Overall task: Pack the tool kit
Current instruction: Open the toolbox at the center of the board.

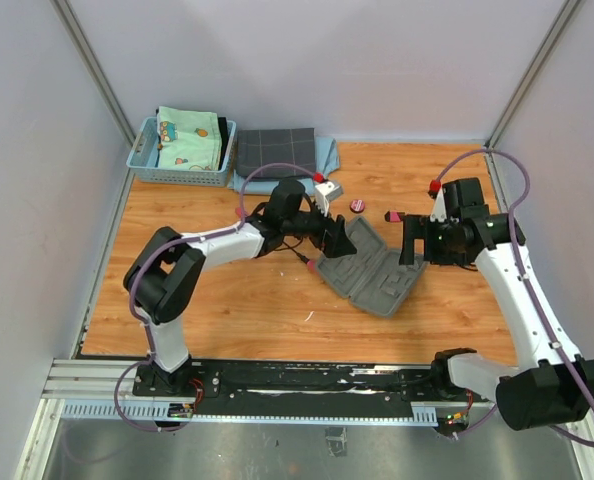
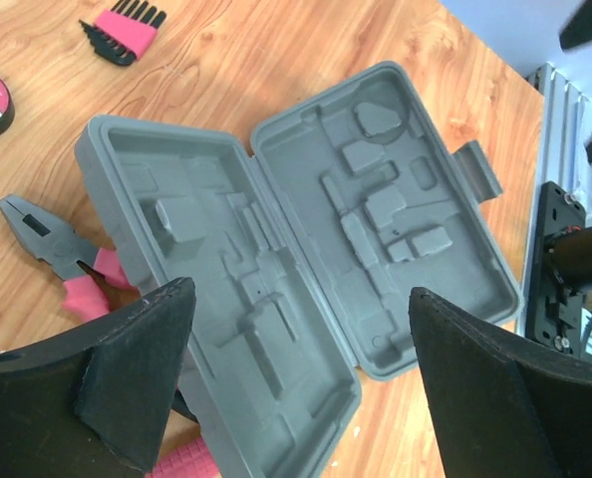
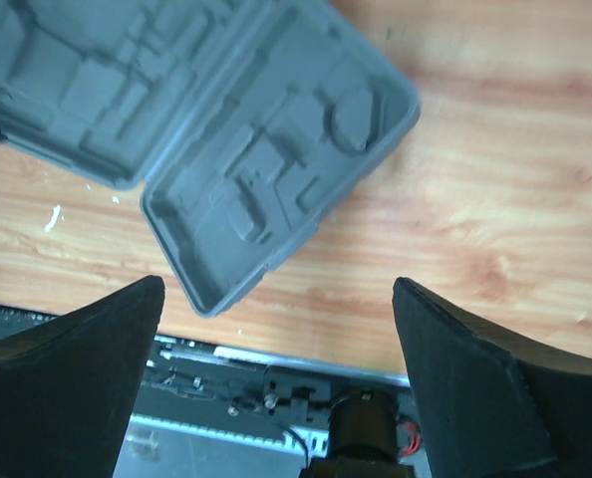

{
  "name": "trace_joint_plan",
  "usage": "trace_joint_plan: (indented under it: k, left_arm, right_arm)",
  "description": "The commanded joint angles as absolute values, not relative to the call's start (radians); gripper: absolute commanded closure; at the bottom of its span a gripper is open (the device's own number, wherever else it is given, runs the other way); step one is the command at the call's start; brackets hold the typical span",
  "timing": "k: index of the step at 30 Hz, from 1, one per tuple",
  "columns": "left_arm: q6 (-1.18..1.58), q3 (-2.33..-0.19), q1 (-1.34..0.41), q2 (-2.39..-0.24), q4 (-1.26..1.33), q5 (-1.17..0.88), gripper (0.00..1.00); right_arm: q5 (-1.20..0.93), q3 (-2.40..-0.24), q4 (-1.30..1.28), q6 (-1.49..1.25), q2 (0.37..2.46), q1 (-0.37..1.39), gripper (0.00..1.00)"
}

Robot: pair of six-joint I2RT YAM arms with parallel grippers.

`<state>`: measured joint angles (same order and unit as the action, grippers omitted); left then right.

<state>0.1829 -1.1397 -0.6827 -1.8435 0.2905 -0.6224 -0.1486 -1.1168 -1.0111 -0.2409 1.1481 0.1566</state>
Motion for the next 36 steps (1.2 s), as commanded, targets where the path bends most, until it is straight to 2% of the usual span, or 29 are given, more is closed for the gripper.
trace_joint_plan:
  k: [1,6,15,20,32,36]
  left_arm:
    - [0.151,-1.118,-0.689,-1.713,0.278,-0.626,0.08]
    - [0.123,-1.021,-0.689,-1.564,0.258,-0.585,0.07]
    - [0.030,-0.857,-0.675,-1.349,0.183,-0.529,0.04]
    - [0.042,-0.825,-0.643,-1.320,0.180,-0.534,0.04]
    - [0.054,-0.804,-0.617,-1.316,0.186,-0.549,0.04]
    - [0.059,-0.804,-0.615,-1.317,0.190,-0.553,0.04]
  right_arm:
    - [-0.102,-1.187,-0.941,-0.108,1.143,0.143,0.01]
    - [-0.196,-1.176,-0.761,0.108,1.222,0.143,0.03]
    - [-0.431,-1.122,-0.375,0.277,1.399,0.144,0.21]
    - [-0.472,-1.194,-0.363,0.310,1.575,0.170,0.45]
    - [-0.448,-1.252,-0.330,0.331,1.790,0.240,0.60]
    - [-0.441,-1.276,-0.352,0.342,1.837,0.243,0.68]
